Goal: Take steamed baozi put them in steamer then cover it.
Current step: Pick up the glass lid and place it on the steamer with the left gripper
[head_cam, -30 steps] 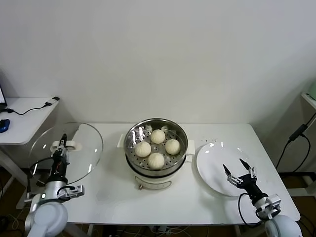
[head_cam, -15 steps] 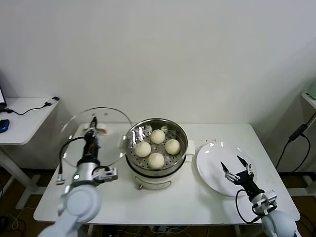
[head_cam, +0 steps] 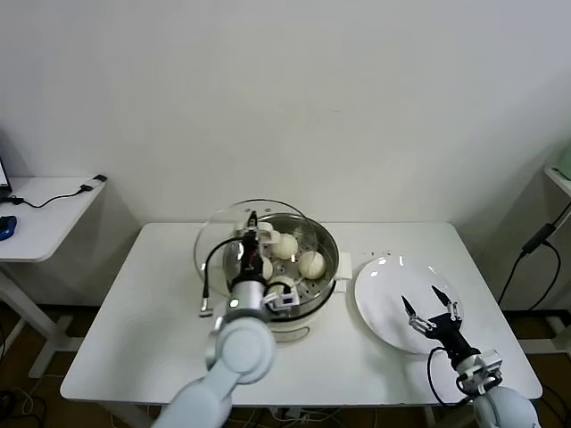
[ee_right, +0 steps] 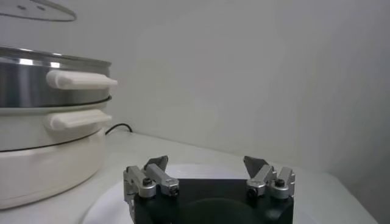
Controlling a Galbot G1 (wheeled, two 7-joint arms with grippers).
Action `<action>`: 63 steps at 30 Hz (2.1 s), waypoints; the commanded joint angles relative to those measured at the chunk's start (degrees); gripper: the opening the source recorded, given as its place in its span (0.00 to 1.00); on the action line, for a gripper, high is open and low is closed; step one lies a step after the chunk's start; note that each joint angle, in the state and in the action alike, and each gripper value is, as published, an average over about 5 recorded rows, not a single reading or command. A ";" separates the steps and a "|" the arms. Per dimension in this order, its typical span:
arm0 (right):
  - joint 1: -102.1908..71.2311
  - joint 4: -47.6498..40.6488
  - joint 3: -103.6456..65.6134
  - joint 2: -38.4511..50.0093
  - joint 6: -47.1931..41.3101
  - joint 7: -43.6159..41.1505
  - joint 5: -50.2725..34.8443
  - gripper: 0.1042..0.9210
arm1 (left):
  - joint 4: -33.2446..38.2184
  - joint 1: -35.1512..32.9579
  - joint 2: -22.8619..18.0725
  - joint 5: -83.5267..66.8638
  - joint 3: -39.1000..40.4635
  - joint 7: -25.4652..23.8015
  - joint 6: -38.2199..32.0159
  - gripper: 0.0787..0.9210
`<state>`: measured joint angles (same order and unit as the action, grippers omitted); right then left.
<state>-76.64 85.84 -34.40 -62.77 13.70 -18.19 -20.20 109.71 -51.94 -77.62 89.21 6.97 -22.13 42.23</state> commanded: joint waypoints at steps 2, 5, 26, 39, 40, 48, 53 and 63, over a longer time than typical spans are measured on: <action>0.06 -0.11 -0.72 -0.09 0.26 -0.08 0.12 0.88 | -9.72 3.46 -11.34 4.79 5.19 -0.52 2.77 0.09; 0.30 -0.19 -0.69 -0.09 0.34 -0.08 0.10 0.88 | -10.81 3.15 -11.25 4.70 4.93 -0.02 2.77 0.09; 0.86 -0.76 -0.59 -0.26 0.87 -0.53 0.61 0.88 | -13.62 2.22 -10.25 4.40 0.90 1.84 2.77 0.09; 0.92 -1.05 -0.62 -0.30 1.20 -0.81 1.52 0.88 | -13.43 1.66 -9.54 3.44 -0.63 2.38 2.77 0.09; 0.95 -1.06 -0.60 -0.32 1.21 -0.82 1.59 0.88 | -13.41 1.54 -9.52 3.35 -0.61 2.41 2.77 0.09; 1.17 -1.06 -0.57 -0.35 1.24 -0.85 1.82 0.88 | -13.60 1.22 -9.50 2.75 -0.19 3.01 2.77 0.09; 1.17 -1.18 -0.62 -0.36 1.30 -0.93 1.91 0.88 | -14.18 1.29 -9.53 2.33 -0.18 3.73 2.77 0.09; 1.23 -1.31 -0.69 -0.39 1.50 -1.18 2.06 0.88 | -14.62 1.14 -9.12 1.26 -0.04 4.68 2.77 0.09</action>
<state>-75.47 84.55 -35.04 -63.14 15.13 -19.32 -18.22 95.27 -50.57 -86.91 91.30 6.82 -17.75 42.18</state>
